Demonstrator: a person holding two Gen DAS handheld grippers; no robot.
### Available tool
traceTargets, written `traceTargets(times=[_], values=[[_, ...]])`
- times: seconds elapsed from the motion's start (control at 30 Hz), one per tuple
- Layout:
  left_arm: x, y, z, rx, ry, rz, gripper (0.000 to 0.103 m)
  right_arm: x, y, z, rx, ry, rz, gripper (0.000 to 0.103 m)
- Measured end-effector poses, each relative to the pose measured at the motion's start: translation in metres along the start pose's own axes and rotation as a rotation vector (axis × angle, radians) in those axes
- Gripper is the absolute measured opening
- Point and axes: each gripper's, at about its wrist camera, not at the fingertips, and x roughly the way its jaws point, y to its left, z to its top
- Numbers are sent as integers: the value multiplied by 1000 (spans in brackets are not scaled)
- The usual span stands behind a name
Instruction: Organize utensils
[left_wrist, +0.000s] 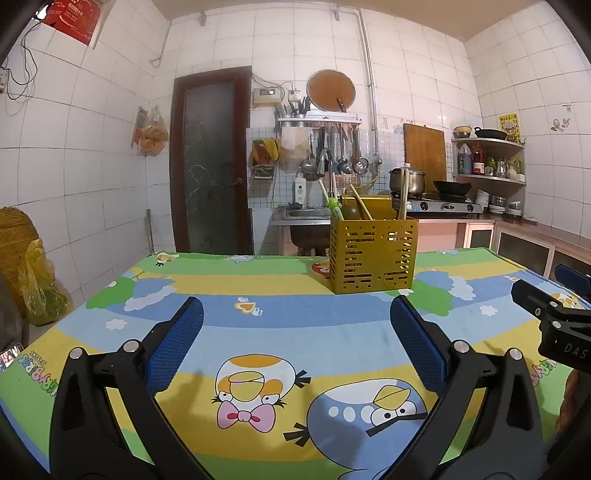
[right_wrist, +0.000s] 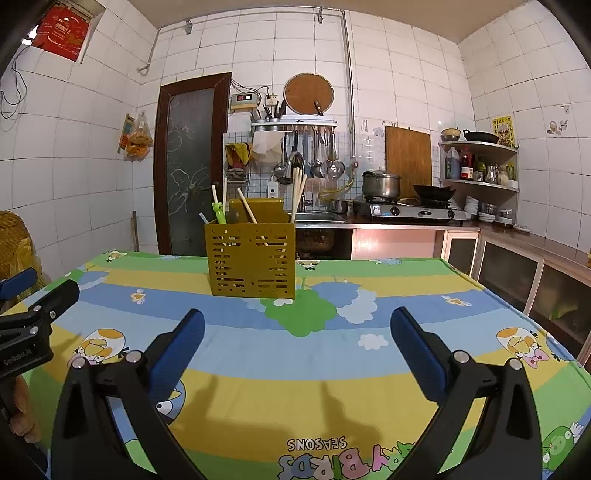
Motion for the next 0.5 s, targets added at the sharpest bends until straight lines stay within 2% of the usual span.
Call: traceTargets(times=[0.5], values=[[1,-1,-3,-4,-3,1,98,-2,0,1,1,-8,-10,98]])
